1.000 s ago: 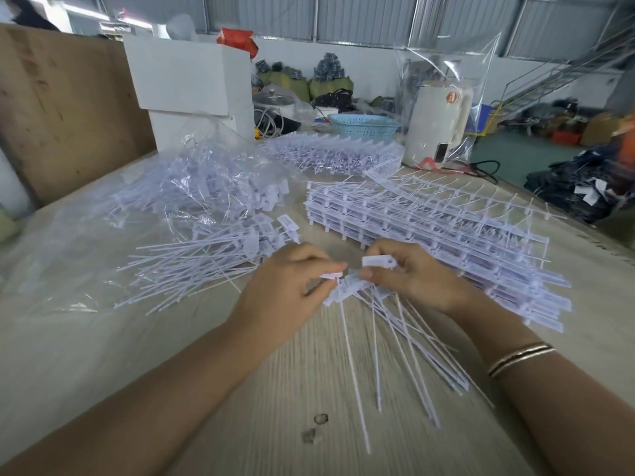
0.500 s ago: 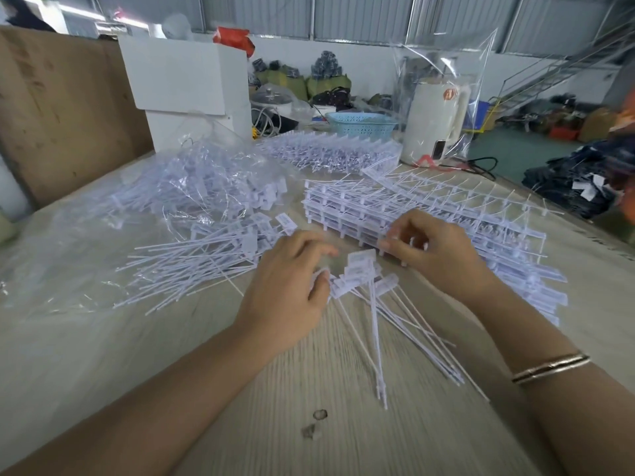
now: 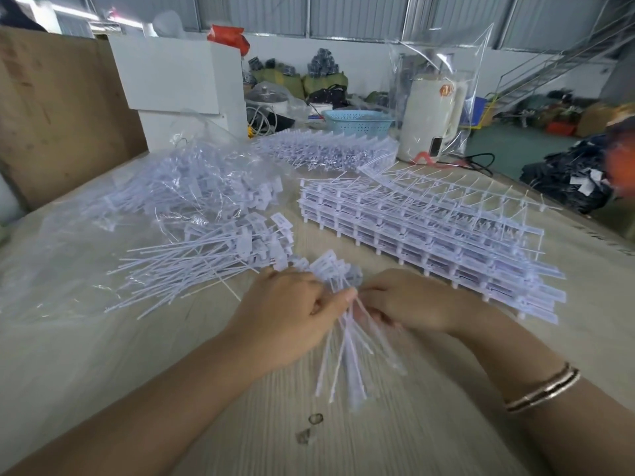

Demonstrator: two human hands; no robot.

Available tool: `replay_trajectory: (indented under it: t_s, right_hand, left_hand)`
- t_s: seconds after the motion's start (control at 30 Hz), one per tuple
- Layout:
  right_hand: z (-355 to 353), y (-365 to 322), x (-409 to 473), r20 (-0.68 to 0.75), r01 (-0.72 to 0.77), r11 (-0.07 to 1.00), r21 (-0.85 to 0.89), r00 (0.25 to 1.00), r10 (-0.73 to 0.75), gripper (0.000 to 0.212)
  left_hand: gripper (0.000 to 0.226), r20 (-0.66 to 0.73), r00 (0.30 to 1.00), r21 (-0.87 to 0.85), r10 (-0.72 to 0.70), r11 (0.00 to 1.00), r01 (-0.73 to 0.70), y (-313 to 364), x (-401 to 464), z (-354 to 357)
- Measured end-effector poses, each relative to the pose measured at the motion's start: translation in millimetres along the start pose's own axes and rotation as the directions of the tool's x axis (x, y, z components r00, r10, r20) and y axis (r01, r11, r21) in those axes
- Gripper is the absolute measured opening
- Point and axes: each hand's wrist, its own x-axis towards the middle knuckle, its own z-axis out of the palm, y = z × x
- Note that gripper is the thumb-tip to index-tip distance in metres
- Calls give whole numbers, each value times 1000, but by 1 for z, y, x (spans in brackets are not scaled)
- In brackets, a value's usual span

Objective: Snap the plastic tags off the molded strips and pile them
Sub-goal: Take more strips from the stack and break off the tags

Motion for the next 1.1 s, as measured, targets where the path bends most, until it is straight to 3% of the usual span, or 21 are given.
replay_trajectory:
  t_s: [0.17,0.3,0.43,0.53,0.6,0.73,0.87,1.03,1.1]
  right_hand:
    - [13,-9,2,41,105,972,211,992,-116,31]
    - [16,-4,3,32,122,945,304,990,-138,38]
    - [10,5,7,-205,186,884,429,973,-105,46]
    - [-2,14,8,-426,259,818,514,904,-18,48]
    - [-9,18,8,-514,314,788,529,858,4,49]
    - [-9,25,11,-590,359,775,520,807,21,48]
    - [-1,29,17,-559,321,819,476,829,1,49]
    - [12,29,25,-504,267,865,425,864,-19,52]
    - [14,30,26,-485,260,882,392,874,-42,52]
  left_hand:
    - [59,5,989,131,-148,981,146,-5,-1,0]
    - [43,5,991,168,-134,977,131,-9,-2,3]
    - [35,-17,996,161,-87,983,89,-9,-4,5]
    - [30,-64,995,35,-74,996,76,-11,-4,0]
    - [27,-75,994,-142,-81,987,70,-12,-3,-5]
    - [17,-108,976,-505,-191,856,112,-15,-1,-18]
    - [17,-368,889,-620,-274,785,-15,-28,8,-42]
    - [14,-607,685,-725,-402,633,-270,-44,10,-71]
    - [13,-685,624,-678,-377,643,-356,-51,10,-80]
